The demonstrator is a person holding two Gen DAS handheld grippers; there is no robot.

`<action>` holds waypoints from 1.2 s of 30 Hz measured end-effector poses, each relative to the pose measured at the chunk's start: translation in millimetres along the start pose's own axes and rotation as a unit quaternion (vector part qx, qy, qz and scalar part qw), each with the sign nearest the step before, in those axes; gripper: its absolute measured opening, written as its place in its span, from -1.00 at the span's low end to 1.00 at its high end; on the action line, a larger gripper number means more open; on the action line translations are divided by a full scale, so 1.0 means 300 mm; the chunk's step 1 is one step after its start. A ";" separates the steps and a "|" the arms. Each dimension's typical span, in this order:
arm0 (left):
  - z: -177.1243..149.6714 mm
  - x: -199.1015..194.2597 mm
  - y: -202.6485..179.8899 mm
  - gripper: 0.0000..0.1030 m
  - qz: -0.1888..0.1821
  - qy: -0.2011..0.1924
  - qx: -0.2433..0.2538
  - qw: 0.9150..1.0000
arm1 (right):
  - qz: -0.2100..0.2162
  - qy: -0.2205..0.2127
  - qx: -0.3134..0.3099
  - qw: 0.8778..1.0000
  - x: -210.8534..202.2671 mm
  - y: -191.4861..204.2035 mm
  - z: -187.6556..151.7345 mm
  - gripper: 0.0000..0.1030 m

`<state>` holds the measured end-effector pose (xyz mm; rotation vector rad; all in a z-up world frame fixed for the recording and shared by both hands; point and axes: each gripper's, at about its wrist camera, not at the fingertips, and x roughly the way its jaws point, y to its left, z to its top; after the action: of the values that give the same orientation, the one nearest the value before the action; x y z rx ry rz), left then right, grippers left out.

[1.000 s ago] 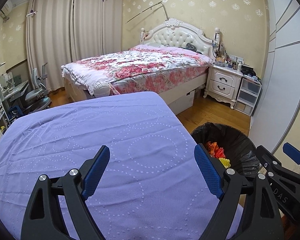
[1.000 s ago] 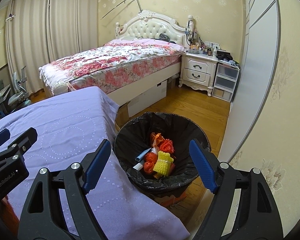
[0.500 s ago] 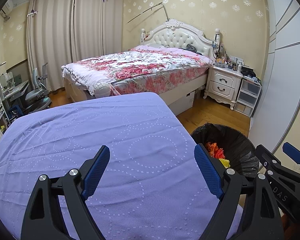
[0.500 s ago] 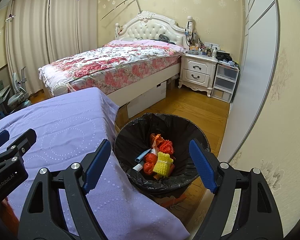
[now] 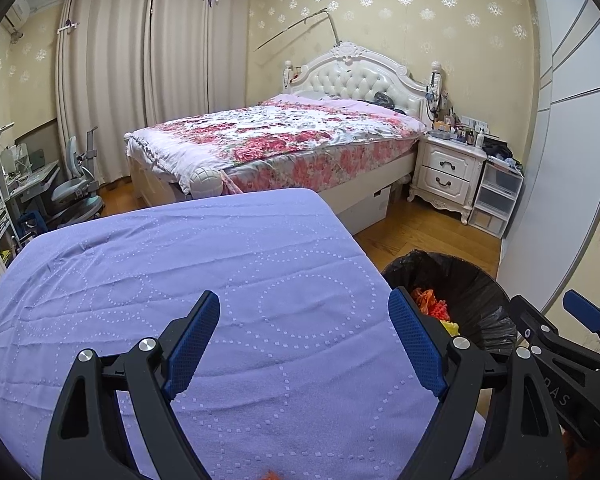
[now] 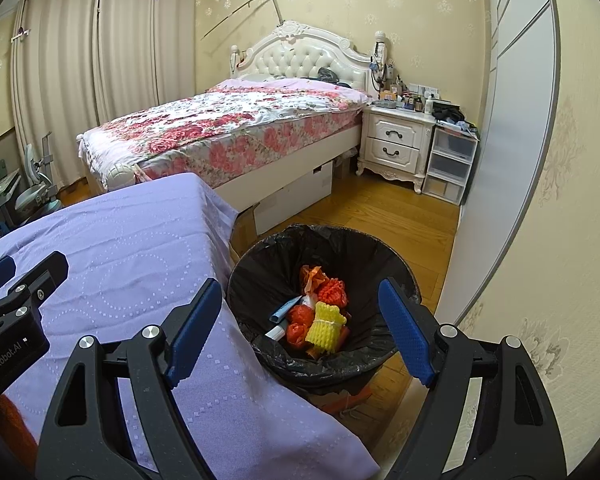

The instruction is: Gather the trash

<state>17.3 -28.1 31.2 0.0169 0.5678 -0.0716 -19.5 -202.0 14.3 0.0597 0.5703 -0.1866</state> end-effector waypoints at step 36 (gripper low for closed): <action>-0.013 0.049 0.049 0.65 0.013 0.015 -0.008 1.000 | 0.008 0.009 -0.008 1.000 0.017 0.033 -0.043 0.53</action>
<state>28.8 -14.2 20.0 0.0087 0.5974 -0.0418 -20.3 -191.7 0.7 0.0501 0.5898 -0.1653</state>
